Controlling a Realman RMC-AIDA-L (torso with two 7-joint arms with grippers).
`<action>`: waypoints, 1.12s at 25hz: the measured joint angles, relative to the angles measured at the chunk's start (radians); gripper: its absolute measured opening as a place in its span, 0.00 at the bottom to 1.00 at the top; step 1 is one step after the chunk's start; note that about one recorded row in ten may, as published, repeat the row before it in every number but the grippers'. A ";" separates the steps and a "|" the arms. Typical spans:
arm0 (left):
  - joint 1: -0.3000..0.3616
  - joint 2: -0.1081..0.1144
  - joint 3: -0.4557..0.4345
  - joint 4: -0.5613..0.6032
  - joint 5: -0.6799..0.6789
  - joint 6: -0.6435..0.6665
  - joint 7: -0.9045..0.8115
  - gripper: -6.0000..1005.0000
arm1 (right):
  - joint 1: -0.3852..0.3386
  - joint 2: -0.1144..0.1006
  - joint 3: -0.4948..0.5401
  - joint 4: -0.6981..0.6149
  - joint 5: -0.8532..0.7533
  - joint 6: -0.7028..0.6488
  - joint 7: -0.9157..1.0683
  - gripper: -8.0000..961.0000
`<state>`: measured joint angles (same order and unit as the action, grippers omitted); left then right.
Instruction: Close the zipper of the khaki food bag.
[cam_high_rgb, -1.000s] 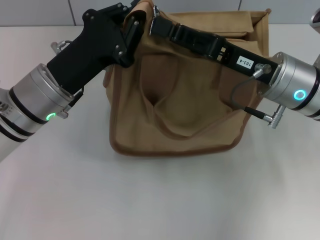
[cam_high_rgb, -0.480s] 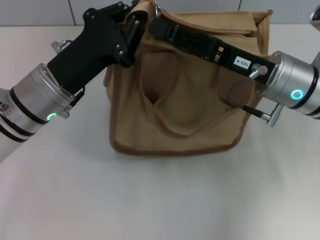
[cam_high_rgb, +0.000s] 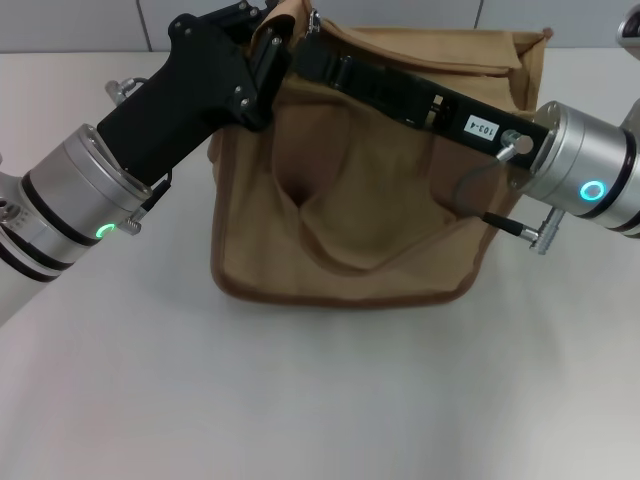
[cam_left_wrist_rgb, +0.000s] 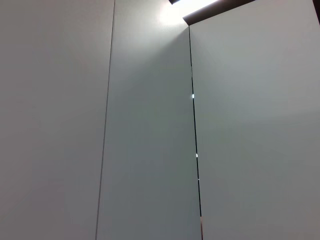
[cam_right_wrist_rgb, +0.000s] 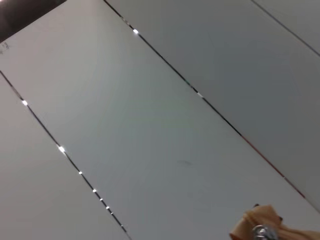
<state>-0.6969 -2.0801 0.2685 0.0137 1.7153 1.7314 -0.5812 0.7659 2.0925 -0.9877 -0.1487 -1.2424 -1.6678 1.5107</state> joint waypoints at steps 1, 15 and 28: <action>-0.001 0.000 0.000 0.000 -0.001 -0.003 0.000 0.06 | 0.001 0.000 -0.002 0.000 0.000 -0.013 0.000 0.64; -0.004 0.000 0.000 -0.001 -0.001 -0.020 0.001 0.06 | 0.001 0.000 0.006 0.001 0.000 -0.006 0.004 0.64; -0.006 0.000 0.000 -0.001 -0.001 -0.022 0.001 0.07 | 0.009 0.000 0.011 0.005 0.003 -0.005 0.005 0.63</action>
<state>-0.7026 -2.0798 0.2683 0.0130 1.7143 1.7093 -0.5798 0.7744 2.0923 -0.9768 -0.1432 -1.2398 -1.6731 1.5156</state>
